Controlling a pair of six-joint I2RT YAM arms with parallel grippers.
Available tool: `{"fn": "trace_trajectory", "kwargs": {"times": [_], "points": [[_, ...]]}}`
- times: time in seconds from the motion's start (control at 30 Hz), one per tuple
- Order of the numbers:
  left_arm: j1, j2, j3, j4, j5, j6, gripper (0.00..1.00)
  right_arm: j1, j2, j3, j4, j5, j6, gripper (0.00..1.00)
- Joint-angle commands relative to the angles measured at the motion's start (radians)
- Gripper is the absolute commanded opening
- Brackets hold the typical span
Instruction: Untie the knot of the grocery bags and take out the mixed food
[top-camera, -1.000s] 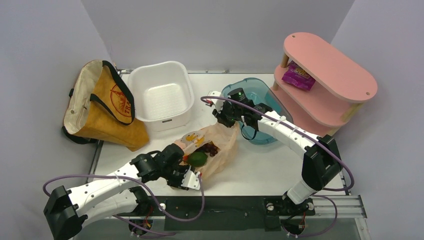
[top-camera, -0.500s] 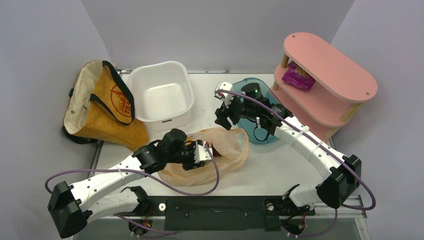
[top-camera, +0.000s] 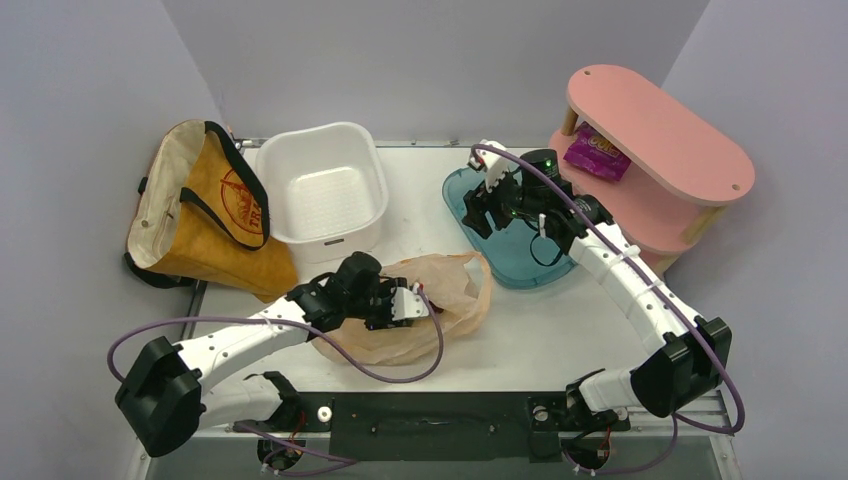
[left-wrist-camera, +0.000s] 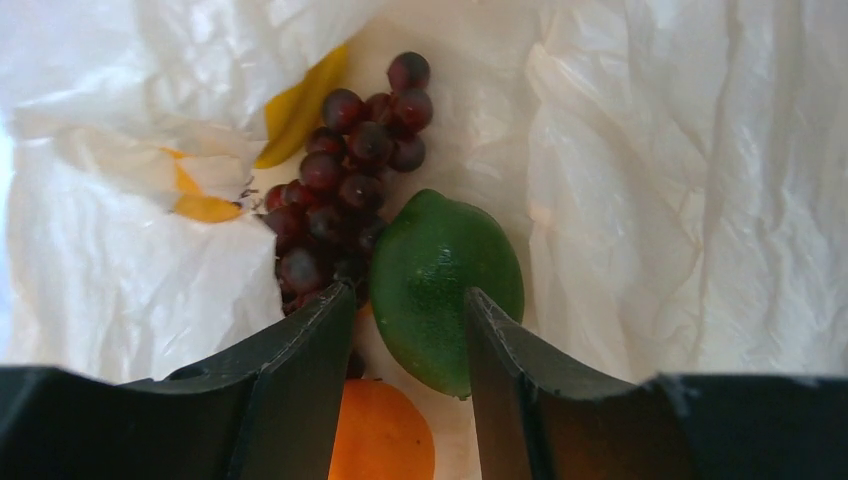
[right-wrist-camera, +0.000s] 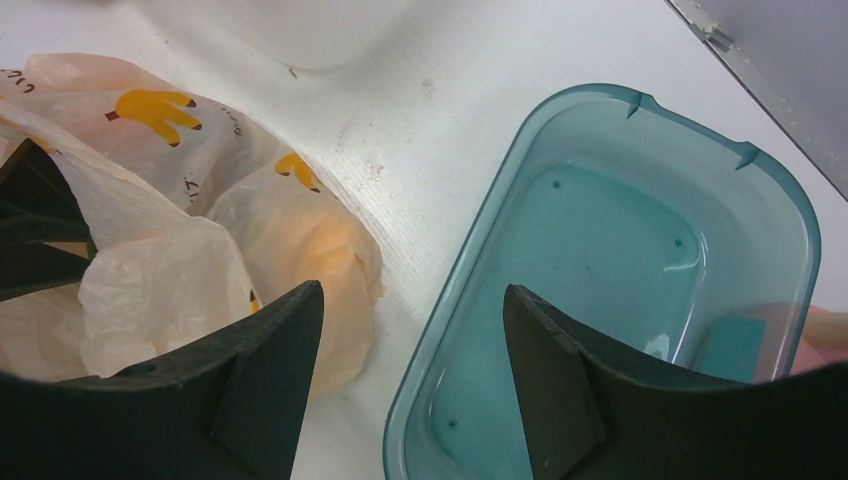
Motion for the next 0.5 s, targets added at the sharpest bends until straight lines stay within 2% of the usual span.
{"fn": "trace_trajectory", "kwargs": {"times": [0.0, 0.27, 0.47], "points": [[0.004, 0.036, -0.02, 0.019, 0.044, 0.084, 0.43, -0.026, -0.034, -0.001, 0.01, -0.017, 0.015, 0.63], [0.007, 0.166, -0.021, 0.089, 0.013, 0.085, 0.47, -0.038, -0.028, 0.001, 0.01, -0.018, 0.005, 0.63], [0.006, 0.271, 0.025, 0.073, -0.015, 0.064, 0.51, -0.052, -0.02, 0.009, 0.009, -0.021, 0.005, 0.63]]}}
